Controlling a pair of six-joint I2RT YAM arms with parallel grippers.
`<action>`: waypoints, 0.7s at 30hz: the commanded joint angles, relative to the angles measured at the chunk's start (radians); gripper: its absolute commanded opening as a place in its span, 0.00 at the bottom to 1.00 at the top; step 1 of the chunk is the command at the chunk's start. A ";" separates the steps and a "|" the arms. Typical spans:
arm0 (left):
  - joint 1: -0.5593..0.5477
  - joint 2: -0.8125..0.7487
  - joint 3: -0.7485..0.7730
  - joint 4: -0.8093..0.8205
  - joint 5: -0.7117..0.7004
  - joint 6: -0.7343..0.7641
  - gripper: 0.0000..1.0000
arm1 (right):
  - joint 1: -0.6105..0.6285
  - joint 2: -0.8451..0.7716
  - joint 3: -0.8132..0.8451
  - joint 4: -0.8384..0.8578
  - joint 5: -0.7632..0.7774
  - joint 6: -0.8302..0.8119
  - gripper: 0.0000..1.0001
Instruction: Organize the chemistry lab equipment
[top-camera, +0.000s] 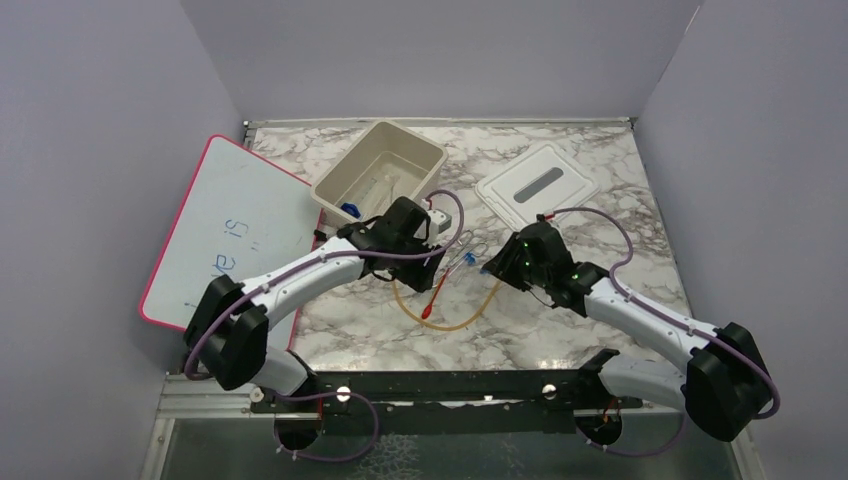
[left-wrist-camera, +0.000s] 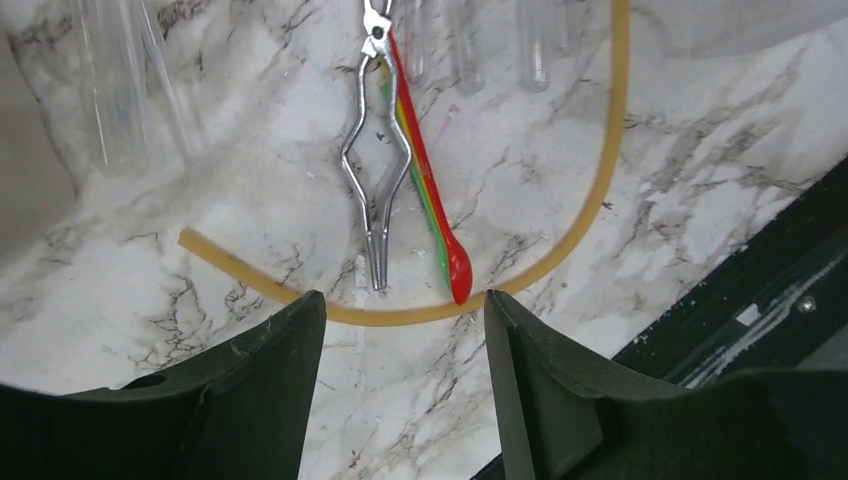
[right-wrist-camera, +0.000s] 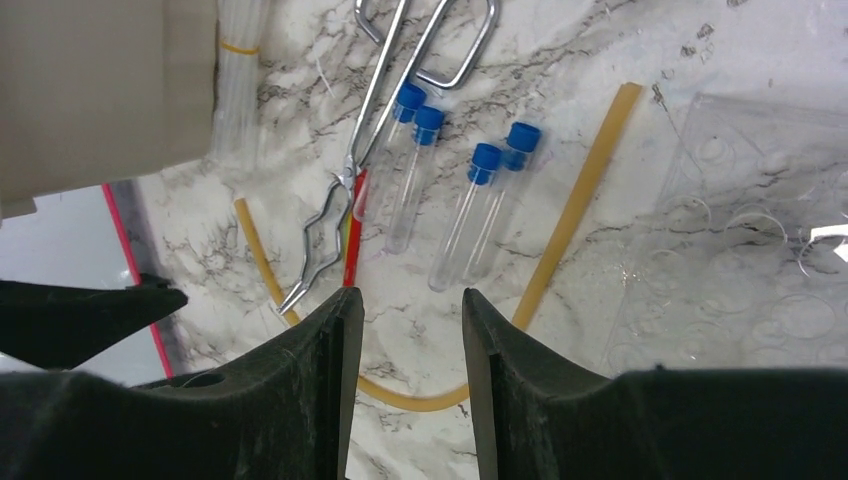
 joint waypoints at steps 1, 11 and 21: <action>-0.015 0.108 -0.015 0.042 -0.097 -0.081 0.60 | -0.005 -0.008 -0.041 0.010 -0.027 0.059 0.46; -0.041 0.288 0.010 0.032 -0.151 -0.035 0.45 | -0.005 0.000 -0.070 0.060 -0.062 0.074 0.46; -0.044 0.370 0.033 0.015 -0.150 -0.013 0.24 | -0.005 0.008 -0.079 0.086 -0.064 0.071 0.46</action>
